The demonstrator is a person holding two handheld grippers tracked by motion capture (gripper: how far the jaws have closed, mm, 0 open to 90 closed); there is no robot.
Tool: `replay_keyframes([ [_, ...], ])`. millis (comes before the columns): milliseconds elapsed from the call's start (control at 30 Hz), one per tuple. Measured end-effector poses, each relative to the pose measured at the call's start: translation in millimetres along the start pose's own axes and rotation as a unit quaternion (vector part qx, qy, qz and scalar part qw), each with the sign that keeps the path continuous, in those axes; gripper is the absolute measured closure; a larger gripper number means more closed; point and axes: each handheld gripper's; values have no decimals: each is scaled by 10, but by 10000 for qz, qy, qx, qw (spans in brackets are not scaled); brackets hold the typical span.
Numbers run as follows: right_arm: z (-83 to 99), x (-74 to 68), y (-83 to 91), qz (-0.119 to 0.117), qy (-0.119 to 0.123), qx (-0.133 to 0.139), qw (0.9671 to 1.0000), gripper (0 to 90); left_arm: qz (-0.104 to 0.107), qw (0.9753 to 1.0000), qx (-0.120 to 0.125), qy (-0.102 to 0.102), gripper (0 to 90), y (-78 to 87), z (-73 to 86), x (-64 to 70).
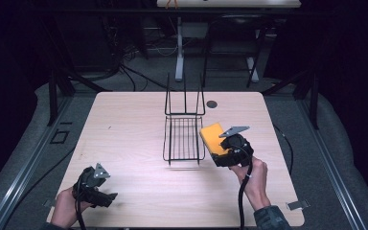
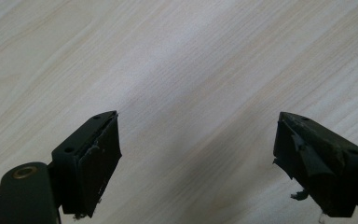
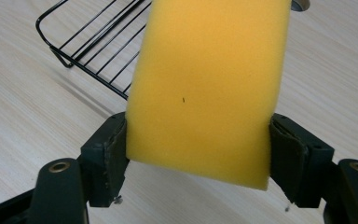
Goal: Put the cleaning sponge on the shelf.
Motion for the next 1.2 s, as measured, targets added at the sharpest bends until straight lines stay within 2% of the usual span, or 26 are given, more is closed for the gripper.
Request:
replay_keyframes([
  [900,-316,-302,-205,-300,208,78,9993,281,-5,10000,1,16,145,16,10,-9],
  [1200,-372,-382,-356,-386,129,47,9992,282,-12,10000,4,-3,145,21,11,-1],
])
Point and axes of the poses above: each handheld gripper's, and its own axes: y roughly backward along the jaws, z roughly out of its underside, x roughly to its right, and after that the axes turned 1 degree about -y, right-handed
